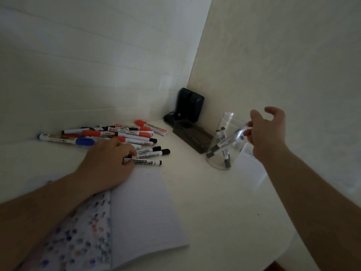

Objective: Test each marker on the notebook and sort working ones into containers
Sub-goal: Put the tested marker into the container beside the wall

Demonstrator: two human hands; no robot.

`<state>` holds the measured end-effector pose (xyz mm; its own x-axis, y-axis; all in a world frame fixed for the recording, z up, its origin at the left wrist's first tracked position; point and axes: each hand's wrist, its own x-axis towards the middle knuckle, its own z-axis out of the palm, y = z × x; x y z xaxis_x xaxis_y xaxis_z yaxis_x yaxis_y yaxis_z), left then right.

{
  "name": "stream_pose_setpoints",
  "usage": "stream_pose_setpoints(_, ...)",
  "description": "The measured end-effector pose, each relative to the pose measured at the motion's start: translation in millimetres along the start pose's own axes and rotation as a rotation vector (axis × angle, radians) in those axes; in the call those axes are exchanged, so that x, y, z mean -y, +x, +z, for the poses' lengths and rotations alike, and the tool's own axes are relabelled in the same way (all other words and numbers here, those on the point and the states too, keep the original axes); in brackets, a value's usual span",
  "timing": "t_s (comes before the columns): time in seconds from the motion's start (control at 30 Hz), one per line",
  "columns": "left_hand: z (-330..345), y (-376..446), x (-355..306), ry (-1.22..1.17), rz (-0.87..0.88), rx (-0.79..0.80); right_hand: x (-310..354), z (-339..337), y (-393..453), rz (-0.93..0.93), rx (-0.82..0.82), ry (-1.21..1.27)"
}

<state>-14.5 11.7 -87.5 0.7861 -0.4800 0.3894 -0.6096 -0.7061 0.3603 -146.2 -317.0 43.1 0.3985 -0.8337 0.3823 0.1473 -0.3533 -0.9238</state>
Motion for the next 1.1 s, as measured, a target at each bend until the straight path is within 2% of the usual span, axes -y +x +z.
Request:
stream_pose_setpoints(0.07,3,1,1,0.026,-0.035,-0.003,-2,9,-17,-0.110,-0.023,-0.008)
stream_pose_setpoints(0.1,4,2,1,0.008,-0.047,0.008,-5,18,-30,-0.159,0.018,-0.032)
stream_pose_setpoints(0.13,5,2,2,-0.020,-0.062,0.025,-8,30,-45,-0.193,0.105,-0.061)
stream_pose_setpoints(0.27,7,5,5,-0.071,-0.078,0.055,-31,92,-105,-0.177,0.628,-0.282)
stream_pose_setpoints(0.43,8,6,2,-0.095,-0.046,0.042,-46,137,-128,-0.451,0.920,-0.580)
stream_pose_setpoints(0.5,6,1,4,-0.134,0.009,-0.044,-53,140,-131,-0.647,0.953,-0.604)
stream_pose_setpoints(0.53,3,-1,4,-0.136,0.027,-0.092,-56,140,-132,-0.673,0.898,-0.533)
stream_pose_setpoints(0.6,-6,-4,3,-0.118,0.015,-0.162,-58,137,-131,-0.536,0.723,-0.352)
stream_pose_setpoints(0.67,-17,-7,0,-0.165,0.000,-0.204,-55,134,-127,-0.290,0.602,-0.185)
stream_pose_setpoints(0.7,-21,-8,0,-0.214,0.013,-0.212,-52,132,-127,-0.129,0.629,-0.053)
stream_pose_setpoints(0.77,-26,-10,0,-0.288,0.054,-0.142,-46,127,-132,0.204,0.848,0.262)
stream_pose_setpoints(0.8,-27,-10,0,-0.294,0.081,-0.070,-45,126,-138,0.269,0.968,0.343)
stream_pose_setpoints(0.87,-26,-11,-3,-0.277,0.136,0.063,-47,128,-151,0.232,1.099,0.340)
stream_pose_setpoints(1.1,-19,-7,-5,-0.291,0.180,0.096,-51,138,-157,0.444,1.007,0.426)
